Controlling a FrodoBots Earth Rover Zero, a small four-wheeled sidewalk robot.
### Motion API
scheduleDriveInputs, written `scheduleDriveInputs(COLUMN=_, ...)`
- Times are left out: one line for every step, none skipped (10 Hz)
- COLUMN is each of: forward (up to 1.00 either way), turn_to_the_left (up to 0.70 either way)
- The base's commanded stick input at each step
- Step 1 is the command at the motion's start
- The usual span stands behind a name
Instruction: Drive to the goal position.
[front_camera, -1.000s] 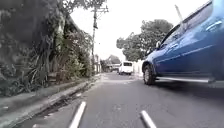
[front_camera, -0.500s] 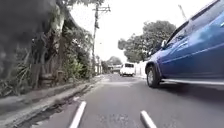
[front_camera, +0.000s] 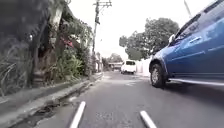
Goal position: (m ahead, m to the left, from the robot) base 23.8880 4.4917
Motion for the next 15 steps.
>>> scheduleDriveInputs(forward=0.7, turn_to_the_left=0.0)
scheduleDriveInputs(forward=0.7, turn_to_the_left=0.0)
scheduleDriveInputs(forward=0.7, turn_to_the_left=0.0)
scheduleDriveInputs(forward=0.7, turn_to_the_left=0.0)
scheduleDriveInputs(forward=0.7, turn_to_the_left=0.0)
scheduleDriveInputs(forward=0.7, turn_to_the_left=0.0)
scheduleDriveInputs(forward=0.7, turn_to_the_left=0.0)
scheduleDriveInputs(forward=0.7, turn_to_the_left=-0.21)
scheduleDriveInputs(forward=0.7, turn_to_the_left=-0.35)
scheduleDriveInputs(forward=0.7, turn_to_the_left=-0.35)
scheduleDriveInputs(forward=0.7, turn_to_the_left=-0.35)
scheduleDriveInputs(forward=0.7, turn_to_the_left=-0.35)
scheduleDriveInputs(forward=0.7, turn_to_the_left=-0.24)
scheduleDriveInputs(forward=0.7, turn_to_the_left=-0.05)
scheduleDriveInputs(forward=0.7, turn_to_the_left=0.0)
